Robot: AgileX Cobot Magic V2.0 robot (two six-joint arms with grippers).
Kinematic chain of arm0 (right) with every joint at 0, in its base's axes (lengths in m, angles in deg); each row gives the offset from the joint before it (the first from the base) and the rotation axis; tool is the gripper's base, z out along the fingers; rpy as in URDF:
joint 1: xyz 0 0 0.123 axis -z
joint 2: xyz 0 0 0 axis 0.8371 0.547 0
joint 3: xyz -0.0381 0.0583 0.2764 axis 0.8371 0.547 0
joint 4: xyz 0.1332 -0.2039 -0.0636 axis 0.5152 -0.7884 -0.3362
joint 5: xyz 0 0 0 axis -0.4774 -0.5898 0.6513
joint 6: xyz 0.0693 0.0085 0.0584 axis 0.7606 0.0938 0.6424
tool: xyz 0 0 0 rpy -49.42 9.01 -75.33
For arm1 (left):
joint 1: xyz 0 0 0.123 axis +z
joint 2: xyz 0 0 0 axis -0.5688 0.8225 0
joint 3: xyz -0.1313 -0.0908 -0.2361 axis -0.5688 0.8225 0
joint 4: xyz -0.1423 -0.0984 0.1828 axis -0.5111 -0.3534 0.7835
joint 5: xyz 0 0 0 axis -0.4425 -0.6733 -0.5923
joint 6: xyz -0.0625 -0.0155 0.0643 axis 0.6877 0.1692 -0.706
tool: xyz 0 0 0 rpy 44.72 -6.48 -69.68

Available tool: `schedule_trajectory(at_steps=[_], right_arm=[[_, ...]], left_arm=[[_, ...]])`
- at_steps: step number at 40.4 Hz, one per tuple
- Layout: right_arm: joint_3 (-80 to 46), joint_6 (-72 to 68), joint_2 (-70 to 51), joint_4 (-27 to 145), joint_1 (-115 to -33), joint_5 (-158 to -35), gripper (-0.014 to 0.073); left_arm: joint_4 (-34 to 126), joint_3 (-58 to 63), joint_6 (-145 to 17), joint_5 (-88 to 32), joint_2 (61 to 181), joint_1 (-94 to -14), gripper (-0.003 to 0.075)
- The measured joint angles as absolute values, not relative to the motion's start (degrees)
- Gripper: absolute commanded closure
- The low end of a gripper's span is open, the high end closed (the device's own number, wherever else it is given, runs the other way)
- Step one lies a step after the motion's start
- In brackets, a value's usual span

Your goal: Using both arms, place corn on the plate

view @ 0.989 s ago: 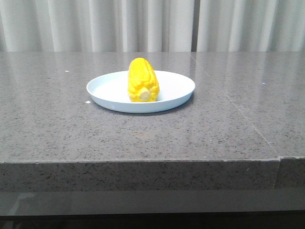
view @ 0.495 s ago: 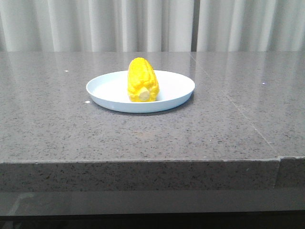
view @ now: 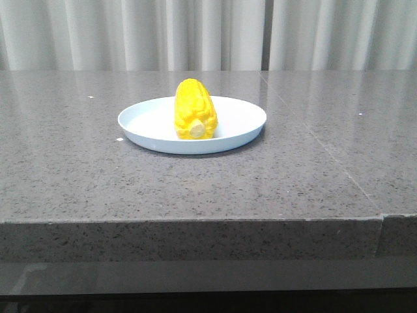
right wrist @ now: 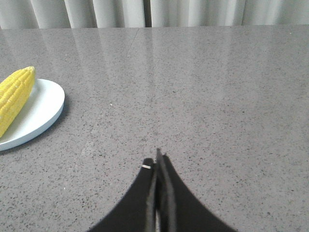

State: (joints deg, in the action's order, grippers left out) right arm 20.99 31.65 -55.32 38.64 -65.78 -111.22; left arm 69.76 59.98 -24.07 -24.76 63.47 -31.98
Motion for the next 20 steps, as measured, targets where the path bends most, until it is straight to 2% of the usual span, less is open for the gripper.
schedule_trajectory(at_steps=[9, 20], right_arm=[[23.5, 31.4, -56.1, 38.3, -65.4, -108.5, 0.0678], [35.9, 26.0, -65.7, 41.4, -60.0, -101.7, 0.0678]], left_arm=[[69.8, 60.0, -24.1, -24.8, 63.5, -32.0, 0.0741], [69.8, 60.0, -24.1, -24.8, 63.5, -32.0, 0.0741]])
